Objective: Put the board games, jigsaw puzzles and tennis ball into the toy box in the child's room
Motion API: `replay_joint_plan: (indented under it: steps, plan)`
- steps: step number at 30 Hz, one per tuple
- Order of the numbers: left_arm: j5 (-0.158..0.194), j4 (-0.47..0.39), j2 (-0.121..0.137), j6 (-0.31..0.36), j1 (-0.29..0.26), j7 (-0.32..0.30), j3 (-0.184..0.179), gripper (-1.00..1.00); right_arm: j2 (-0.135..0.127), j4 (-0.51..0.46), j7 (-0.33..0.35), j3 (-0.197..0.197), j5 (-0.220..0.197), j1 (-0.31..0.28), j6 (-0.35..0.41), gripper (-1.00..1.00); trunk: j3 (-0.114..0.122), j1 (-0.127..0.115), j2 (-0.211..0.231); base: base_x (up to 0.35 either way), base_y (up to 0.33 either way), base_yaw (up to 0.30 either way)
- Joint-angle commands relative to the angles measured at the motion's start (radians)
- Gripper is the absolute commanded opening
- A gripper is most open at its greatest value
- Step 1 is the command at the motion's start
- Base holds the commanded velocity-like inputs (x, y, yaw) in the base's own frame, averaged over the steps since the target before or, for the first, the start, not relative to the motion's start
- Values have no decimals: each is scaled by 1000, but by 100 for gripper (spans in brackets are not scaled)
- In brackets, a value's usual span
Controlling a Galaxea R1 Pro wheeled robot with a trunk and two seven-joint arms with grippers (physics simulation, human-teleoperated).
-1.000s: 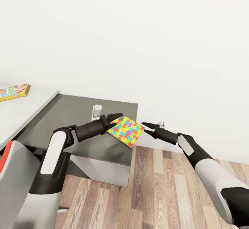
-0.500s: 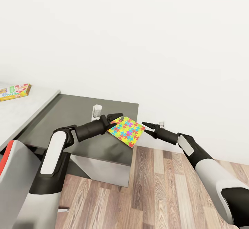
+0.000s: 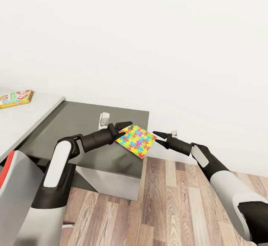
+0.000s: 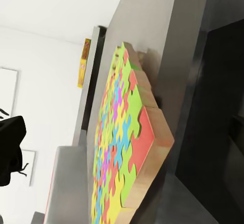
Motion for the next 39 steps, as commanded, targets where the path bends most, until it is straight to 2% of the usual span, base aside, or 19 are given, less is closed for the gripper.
replay_joint_plan:
  steps: [1, 39]
  plan:
    - [10, -1, 0, 3, -1, 11, 1, 100, -1, 0, -1, 5, -9, -1, 6, 100, -1, 0, 0, 0, 0, 0]
    - [10, -1, 0, 4, -1, 10, -1, 100, 16, 0, 0, 6, -13, 1, 6, 100, -1, 0, 0, 0, 0, 0]
